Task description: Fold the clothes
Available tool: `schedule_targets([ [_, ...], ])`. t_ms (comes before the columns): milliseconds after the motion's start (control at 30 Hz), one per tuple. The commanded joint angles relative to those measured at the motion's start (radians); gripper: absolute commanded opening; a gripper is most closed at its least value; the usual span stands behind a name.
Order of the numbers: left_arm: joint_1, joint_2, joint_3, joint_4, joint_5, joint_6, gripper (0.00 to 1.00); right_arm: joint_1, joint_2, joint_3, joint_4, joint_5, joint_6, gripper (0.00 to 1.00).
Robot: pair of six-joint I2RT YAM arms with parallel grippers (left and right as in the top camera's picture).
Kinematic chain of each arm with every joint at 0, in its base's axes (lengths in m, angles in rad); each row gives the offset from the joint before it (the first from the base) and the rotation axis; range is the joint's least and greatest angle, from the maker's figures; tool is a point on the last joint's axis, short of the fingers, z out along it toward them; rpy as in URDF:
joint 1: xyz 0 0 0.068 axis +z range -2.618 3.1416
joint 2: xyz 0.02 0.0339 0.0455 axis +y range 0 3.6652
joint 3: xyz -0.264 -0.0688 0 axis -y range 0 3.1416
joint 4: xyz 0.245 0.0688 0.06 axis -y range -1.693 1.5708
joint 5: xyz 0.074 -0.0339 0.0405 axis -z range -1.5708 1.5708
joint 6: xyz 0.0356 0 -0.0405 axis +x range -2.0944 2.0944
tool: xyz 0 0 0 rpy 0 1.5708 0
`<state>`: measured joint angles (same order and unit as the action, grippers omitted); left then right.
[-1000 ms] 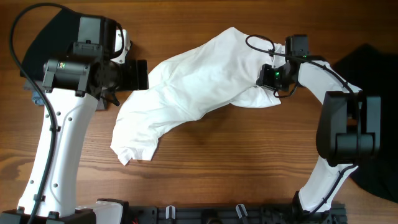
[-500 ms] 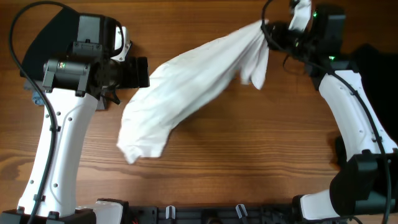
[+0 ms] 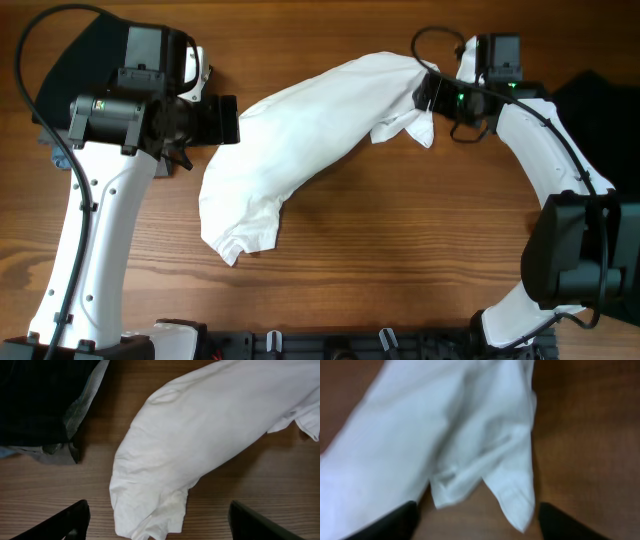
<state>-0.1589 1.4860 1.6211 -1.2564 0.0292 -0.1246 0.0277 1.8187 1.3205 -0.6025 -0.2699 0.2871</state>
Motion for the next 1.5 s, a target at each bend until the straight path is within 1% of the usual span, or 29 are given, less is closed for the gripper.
schedule_targets([
  [0, -0.003, -0.016, 0.014, 0.001, 0.039, 0.016, 0.88, 0.005, 0.009, -0.011, -0.062, -0.04, -0.043, 0.54],
  [33, -0.003, -0.013, 0.014, 0.0, 0.068, 0.016, 0.86, 0.015, 0.02, -0.036, -0.06, -0.101, -0.04, 0.4],
  [133, -0.003, -0.006, 0.014, -0.006, 0.083, 0.016, 0.85, 0.038, 0.044, -0.078, -0.029, -0.185, -0.024, 0.41],
  [200, -0.003, -0.004, 0.014, -0.01, 0.083, 0.016, 0.84, 0.057, 0.067, -0.101, -0.005, -0.188, 0.039, 0.45],
  [233, -0.003, -0.003, 0.014, -0.01, 0.083, 0.016, 0.84, 0.072, 0.085, -0.115, 0.023, -0.203, 0.079, 0.45],
  [300, -0.003, -0.001, 0.014, -0.009, 0.083, 0.016, 0.84, 0.097, 0.118, -0.134, 0.092, -0.264, 0.115, 0.48],
  [333, -0.003, 0.0, 0.014, -0.009, 0.083, 0.016, 0.85, 0.116, 0.14, -0.141, 0.145, -0.301, 0.134, 0.53],
  [367, -0.003, 0.001, 0.014, -0.009, 0.083, 0.016, 0.85, 0.134, 0.158, -0.142, 0.181, -0.307, 0.157, 0.59],
  [433, -0.003, 0.001, 0.014, -0.008, 0.083, 0.016, 0.85, 0.167, 0.188, -0.142, 0.257, -0.299, 0.2, 0.68],
  [467, -0.003, 0.001, 0.014, -0.009, 0.083, 0.016, 0.85, 0.178, 0.197, -0.142, 0.28, -0.286, 0.22, 0.71],
  [500, -0.003, 0.001, 0.014, -0.009, 0.083, 0.016, 0.85, 0.194, 0.21, -0.142, 0.306, -0.251, 0.272, 0.71],
  [600, -0.003, 0.001, 0.014, -0.009, 0.083, 0.016, 0.85, 0.218, 0.23, -0.142, 0.313, -0.146, 0.394, 0.71],
  [633, -0.003, 0.001, 0.014, -0.01, 0.083, 0.016, 0.85, 0.222, 0.233, -0.142, 0.311, -0.123, 0.419, 0.69],
  [700, -0.003, 0.001, 0.014, -0.012, 0.083, 0.016, 0.85, 0.224, 0.239, -0.142, 0.305, -0.09, 0.453, 0.58],
  [733, -0.003, 0.001, 0.014, -0.014, 0.083, 0.016, 0.85, 0.223, 0.239, -0.142, 0.292, -0.071, 0.472, 0.57],
  [833, -0.003, 0.001, 0.014, -0.021, 0.083, 0.016, 0.85, 0.214, 0.238, -0.142, 0.261, -0.061, 0.455, 0.56],
  [900, -0.003, 0.001, 0.014, -0.021, 0.083, 0.016, 0.85, 0.203, 0.238, -0.142, 0.251, -0.087, 0.364, 0.56],
  [967, -0.003, 0.001, 0.014, -0.021, 0.083, 0.016, 0.85, 0.192, 0.237, -0.142, 0.235, -0.117, 0.256, 0.52],
  [1067, -0.003, 0.001, 0.014, -0.02, 0.083, 0.016, 0.85, 0.174, 0.233, -0.142, 0.212, -0.208, 0.077, 0.53],
  [1100, -0.003, 0.001, 0.014, -0.019, 0.083, 0.016, 0.86, 0.17, 0.231, -0.142, 0.206, -0.244, 0.022, 0.55],
  [1133, -0.003, 0.001, 0.014, -0.019, 0.083, 0.016, 0.86, 0.167, 0.229, -0.142, 0.196, -0.255, 0.001, 0.55],
  [1167, -0.003, 0.001, 0.014, -0.018, 0.083, 0.016, 0.86, 0.165, 0.228, -0.142, 0.187, -0.253, 0.001, 0.55],
  [1233, -0.003, 0.001, 0.014, -0.016, 0.083, 0.016, 0.86, 0.163, 0.227, -0.142, 0.171, -0.24, 0.016, 0.5],
  [1367, -0.003, 0.001, 0.014, -0.016, 0.083, 0.016, 0.86, 0.163, 0.227, -0.142, 0.168, -0.151, 0.183, 0.49],
  [1467, -0.003, 0.001, 0.014, -0.016, 0.083, 0.016, 0.86, 0.163, 0.227, -0.142, 0.2, -0.089, 0.287, 0.47],
])
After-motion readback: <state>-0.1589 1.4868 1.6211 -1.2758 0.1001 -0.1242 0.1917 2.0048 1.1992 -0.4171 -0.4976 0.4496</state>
